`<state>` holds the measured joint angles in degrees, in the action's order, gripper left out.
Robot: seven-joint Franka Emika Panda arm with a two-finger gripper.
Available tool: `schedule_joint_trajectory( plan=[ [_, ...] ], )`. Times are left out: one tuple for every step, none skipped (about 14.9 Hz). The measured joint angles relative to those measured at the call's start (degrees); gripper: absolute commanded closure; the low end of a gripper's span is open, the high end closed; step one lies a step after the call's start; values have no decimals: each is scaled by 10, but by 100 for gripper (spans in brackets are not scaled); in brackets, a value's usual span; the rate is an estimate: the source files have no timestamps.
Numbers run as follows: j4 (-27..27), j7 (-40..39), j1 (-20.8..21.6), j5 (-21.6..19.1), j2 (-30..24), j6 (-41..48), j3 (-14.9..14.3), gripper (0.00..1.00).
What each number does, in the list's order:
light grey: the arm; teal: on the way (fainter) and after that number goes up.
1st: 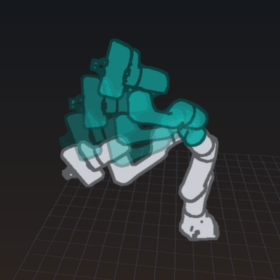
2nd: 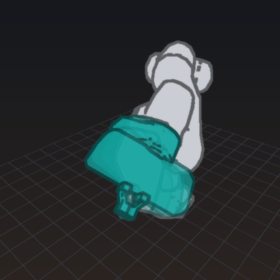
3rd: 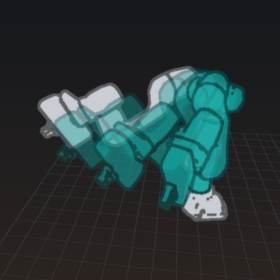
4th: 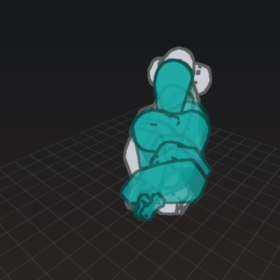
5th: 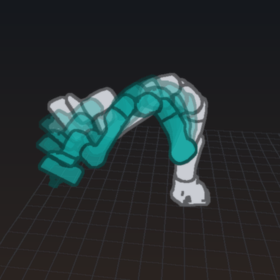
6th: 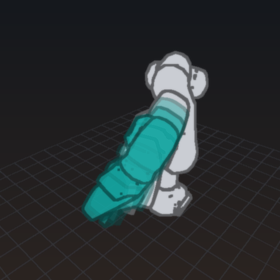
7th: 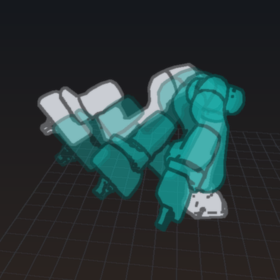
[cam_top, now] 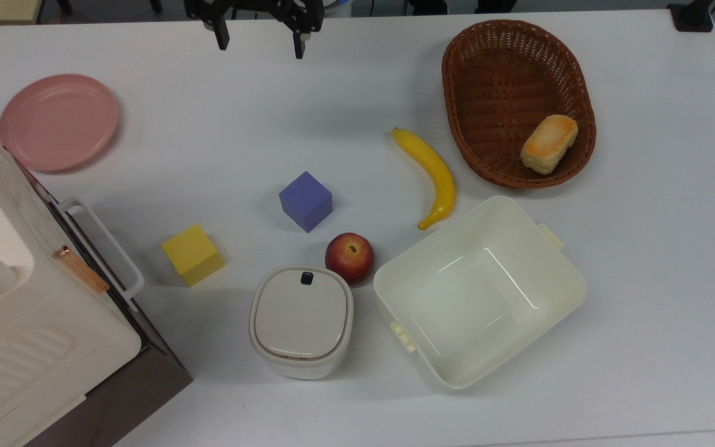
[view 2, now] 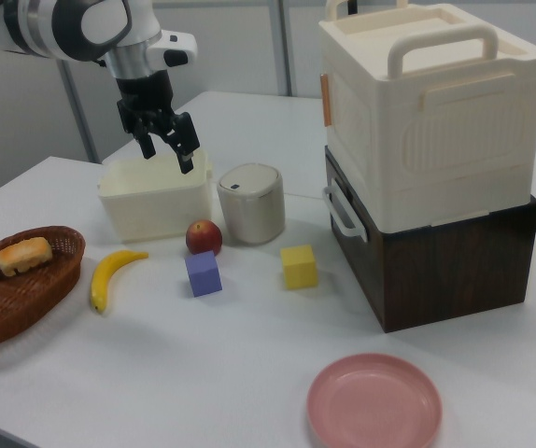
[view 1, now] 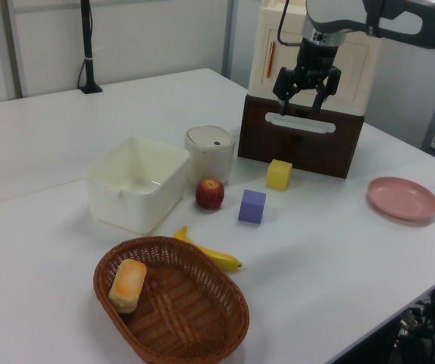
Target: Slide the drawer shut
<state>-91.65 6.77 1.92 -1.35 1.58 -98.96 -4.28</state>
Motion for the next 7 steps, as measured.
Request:
schedule_joint_trajectory(
  plan=[
    [0,3,-1,0,0,0,0,0],
    [0,4,-1,0,-1,0,0,0],
    [0,4,-1,0,-1,0,1,0],
    [0,4,-1,0,-1,0,1,0],
    [0,4,-1,0,-1,0,1,0],
    [0,4,-1,0,-1,0,1,0],
    [0,4,-1,0,-1,0,2,0]
  ],
)
